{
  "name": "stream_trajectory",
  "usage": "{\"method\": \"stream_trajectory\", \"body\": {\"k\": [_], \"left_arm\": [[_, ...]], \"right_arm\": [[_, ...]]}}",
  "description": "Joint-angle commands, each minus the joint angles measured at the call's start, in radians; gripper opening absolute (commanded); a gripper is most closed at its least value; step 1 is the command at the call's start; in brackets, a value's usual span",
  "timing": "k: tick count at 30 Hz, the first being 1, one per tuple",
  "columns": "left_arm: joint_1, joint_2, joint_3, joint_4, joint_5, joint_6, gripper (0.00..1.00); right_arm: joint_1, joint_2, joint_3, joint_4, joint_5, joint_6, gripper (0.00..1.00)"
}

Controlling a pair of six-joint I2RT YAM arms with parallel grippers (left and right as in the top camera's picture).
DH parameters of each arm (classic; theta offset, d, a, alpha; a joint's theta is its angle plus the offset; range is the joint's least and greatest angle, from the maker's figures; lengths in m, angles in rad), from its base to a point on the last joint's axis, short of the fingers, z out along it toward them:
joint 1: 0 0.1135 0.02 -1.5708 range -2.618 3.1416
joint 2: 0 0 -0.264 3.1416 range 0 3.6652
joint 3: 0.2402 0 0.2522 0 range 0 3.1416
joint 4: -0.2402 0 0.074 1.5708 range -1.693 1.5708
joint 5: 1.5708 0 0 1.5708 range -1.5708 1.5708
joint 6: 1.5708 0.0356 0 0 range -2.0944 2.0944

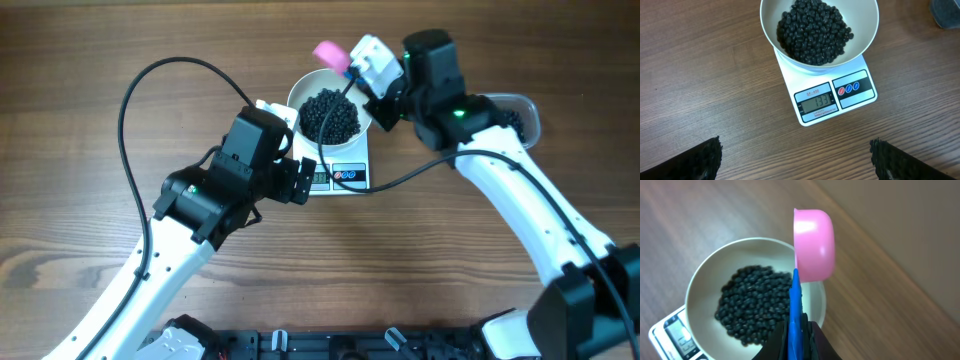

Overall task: Scoop item into bowl and weigh 150g on scale
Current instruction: 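Tilt the scoop with the right gripper to pour beans into bowl, then carry the empty pink scoop right and lower it into the bean tub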

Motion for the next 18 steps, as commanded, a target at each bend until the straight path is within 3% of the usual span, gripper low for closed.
{"method": "stream_trajectory", "body": {"k": [1,7,18], "left_arm": [[0.004,0.002,-0.005,0.002,0.011,0.015,1.0],[0.004,0.002,-0.005,0.003,0.011,0.014,1.0],[0.004,0.002,-0.005,0.002,0.011,0.014,1.0]], "right_arm": [[-0.076,-0.093,0.004,-0.006,0.039,0.09,0.04],[-0.262,-0.174,0.004,-0.114,0.039,0.142,0.04],[-0.519,-0.183,0.004,-0.473,0.045,0.138,0.04]]}}
